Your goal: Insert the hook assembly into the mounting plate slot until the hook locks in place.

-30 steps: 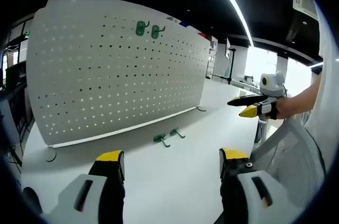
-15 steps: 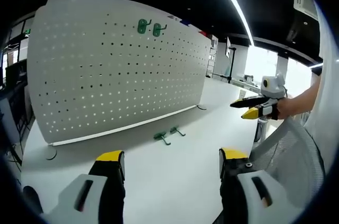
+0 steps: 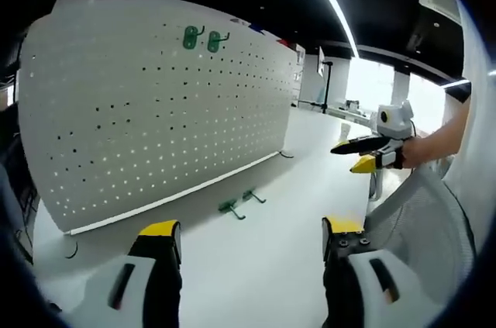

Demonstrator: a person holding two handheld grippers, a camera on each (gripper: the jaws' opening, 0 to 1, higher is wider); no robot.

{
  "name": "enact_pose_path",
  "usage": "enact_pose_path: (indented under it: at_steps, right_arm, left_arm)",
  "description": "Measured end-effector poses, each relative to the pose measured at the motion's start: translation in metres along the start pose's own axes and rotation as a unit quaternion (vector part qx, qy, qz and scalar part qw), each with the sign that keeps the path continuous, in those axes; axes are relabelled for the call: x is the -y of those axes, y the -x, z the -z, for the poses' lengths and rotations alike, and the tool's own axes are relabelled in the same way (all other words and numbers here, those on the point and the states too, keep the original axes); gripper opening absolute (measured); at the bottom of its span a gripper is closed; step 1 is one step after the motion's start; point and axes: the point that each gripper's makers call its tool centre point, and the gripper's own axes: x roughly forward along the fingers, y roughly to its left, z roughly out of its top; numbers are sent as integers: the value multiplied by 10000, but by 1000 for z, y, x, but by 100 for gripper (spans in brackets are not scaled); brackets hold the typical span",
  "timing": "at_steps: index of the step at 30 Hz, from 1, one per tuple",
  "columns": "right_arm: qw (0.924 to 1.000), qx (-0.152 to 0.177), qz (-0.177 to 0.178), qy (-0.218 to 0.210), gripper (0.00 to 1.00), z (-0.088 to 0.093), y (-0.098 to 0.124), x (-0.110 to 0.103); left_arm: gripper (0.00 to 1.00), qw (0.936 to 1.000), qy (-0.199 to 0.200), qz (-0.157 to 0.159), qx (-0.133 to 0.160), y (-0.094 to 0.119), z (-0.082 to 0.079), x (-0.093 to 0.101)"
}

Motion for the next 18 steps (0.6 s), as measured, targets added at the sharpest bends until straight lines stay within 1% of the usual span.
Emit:
enact_pose_path:
  at_steps: [4, 7, 10, 13, 15, 18]
  right_arm:
    - [10000, 0, 0, -16, 59, 1, 0, 0]
    - [10000, 3, 3, -27, 59, 1, 0, 0]
    - [10000, 5, 5, -39, 59, 1, 1, -1]
    - [10000, -3, 13, -53, 59, 1, 1, 0]
    - [10000, -8, 18, -63, 59, 2, 2, 0]
    - [10000, -21, 20, -58, 58, 3, 2, 0]
  left_arm:
    - [78, 9998, -112, 151, -113, -10, -4, -1]
    - [78, 9978, -449, 290, -395, -18, -2, 0]
    - [78, 9954, -658, 436, -550, -23, -1, 1]
    - [78, 9935, -731, 514, -699, -28, -1, 0]
    - [78, 9928, -791, 563, -703, -31, -4, -1]
    - [78, 9901, -926, 680, -806, -36, -3, -2]
